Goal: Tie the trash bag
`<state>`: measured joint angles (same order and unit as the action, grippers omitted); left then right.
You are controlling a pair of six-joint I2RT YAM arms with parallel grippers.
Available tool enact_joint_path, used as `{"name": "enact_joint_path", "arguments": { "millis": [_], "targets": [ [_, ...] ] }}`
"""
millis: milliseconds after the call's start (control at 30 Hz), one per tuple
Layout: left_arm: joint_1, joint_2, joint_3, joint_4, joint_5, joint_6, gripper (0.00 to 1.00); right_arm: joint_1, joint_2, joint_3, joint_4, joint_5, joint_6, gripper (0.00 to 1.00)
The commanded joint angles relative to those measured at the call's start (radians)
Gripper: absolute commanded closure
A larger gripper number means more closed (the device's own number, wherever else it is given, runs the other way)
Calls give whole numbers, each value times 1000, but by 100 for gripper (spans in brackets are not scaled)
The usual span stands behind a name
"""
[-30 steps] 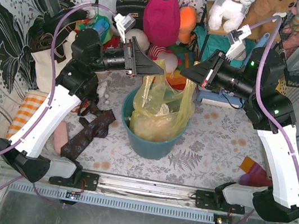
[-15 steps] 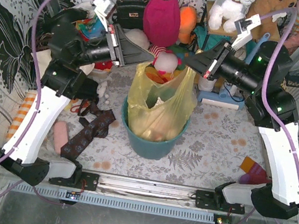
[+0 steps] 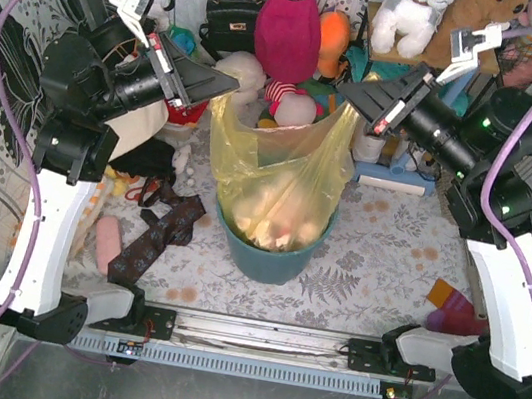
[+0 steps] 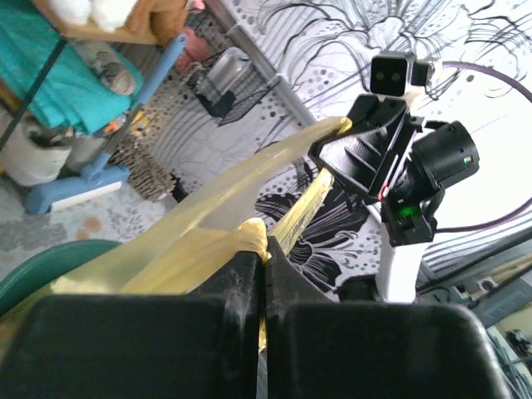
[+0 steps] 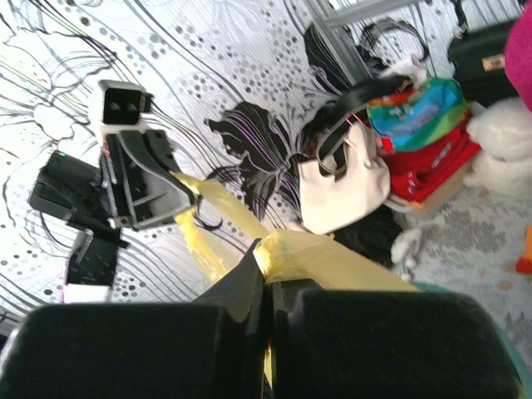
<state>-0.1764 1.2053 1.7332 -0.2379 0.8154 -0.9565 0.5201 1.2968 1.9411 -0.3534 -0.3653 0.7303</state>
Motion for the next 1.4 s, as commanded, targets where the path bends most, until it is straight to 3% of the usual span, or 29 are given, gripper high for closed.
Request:
{"name": "enact_joint_path", "arguments": {
  "millis": [0, 133, 233, 467, 633, 733, 1033, 1367],
  "targets": [
    [7, -68, -14, -198, -101, 146, 96, -4, -128, -225, 100, 31, 47, 100],
    [7, -122, -99, -350, -210, 244, 96, -5, -207, -431, 98, 48, 84, 100],
    [8, -126, -99, -337, -187, 239, 96, -4, -197, -433, 105, 37, 94, 100],
    [8, -103, -12, 119, -13, -2, 96, -5, -10, -14, 66, -60, 57, 100],
    [8, -105, -11, 206, -14, -57, 96, -4, 74, 146, 52, -100, 55, 100],
    [8, -124, -65, 200, -15, -48, 96, -3, 57, 85, 50, -101, 55, 100],
    [8, -174, -299, 213, -54, -39, 97, -4, -82, -330, 164, -69, 111, 100],
    [8, -99, -167, 44, -106, 119, 97, -3, 15, -292, 183, -86, 85, 100]
  ]
}}
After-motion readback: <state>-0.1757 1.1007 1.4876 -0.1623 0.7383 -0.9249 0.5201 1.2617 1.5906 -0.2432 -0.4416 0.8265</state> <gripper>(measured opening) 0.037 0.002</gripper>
